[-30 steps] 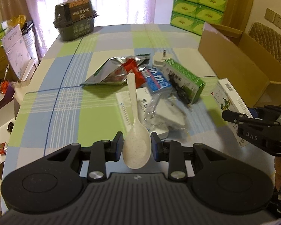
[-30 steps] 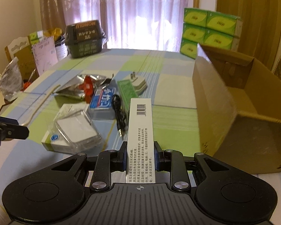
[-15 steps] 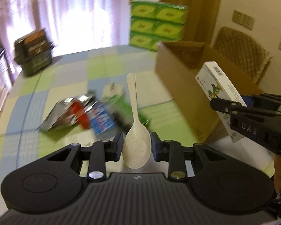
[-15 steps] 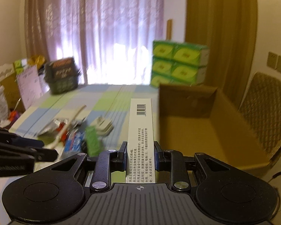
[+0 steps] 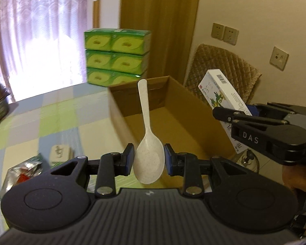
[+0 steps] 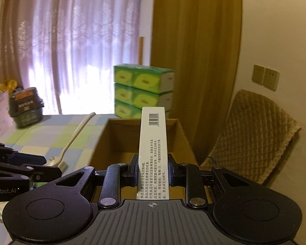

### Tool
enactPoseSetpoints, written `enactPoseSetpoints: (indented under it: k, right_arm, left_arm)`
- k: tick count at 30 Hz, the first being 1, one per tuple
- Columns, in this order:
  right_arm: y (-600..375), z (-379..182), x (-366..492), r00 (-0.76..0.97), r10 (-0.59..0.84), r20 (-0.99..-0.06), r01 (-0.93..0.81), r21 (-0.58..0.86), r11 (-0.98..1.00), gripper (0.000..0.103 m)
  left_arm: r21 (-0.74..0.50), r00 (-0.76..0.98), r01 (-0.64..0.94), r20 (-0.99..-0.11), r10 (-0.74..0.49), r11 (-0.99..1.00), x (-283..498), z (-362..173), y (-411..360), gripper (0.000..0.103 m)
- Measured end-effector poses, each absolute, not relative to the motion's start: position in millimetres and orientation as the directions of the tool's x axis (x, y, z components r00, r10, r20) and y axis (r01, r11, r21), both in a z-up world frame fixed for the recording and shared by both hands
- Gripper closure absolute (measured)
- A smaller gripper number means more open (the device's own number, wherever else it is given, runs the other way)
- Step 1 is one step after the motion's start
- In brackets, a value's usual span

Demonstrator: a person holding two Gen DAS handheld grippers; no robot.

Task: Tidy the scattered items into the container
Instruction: 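Lower the box and spoon into the cardboard box and open both tools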

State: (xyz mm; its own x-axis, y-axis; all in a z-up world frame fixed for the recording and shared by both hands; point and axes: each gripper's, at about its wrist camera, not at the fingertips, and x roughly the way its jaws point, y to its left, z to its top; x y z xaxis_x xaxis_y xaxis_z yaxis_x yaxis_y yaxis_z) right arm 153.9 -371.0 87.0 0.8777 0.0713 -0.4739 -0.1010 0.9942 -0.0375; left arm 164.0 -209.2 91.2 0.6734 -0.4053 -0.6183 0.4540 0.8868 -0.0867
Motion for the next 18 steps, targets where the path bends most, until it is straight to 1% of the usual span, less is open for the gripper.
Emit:
enactPoseSetpoints:
  k: [9,13,18]
  right_arm:
    - [-392.5,76.8,166.6,0.864,0.067,-0.5,-0.08,-0.006,0.997,0.075]
    - [-396.0,71.9,173.8,0.858,0.074,-0.509,-0.08,0.009,0.997,0.075]
    - [-400.0,65.7,178.6,0.85,0.076,-0.521,-0.08,0.015,0.997,0.075]
  left_arm:
    - [-0.144,0.641,0.482,-0.615,-0.46,0.864,189.4,74.1,-240.3,0.077]
    - [-0.139,0.648,0.471,-0.614,-0.449,0.871,197.2,65.8,-247.0,0.077]
    - [-0.141,0.649,0.452,-0.625,-0.433,0.881,200.2,60.4,-245.7,0.075]
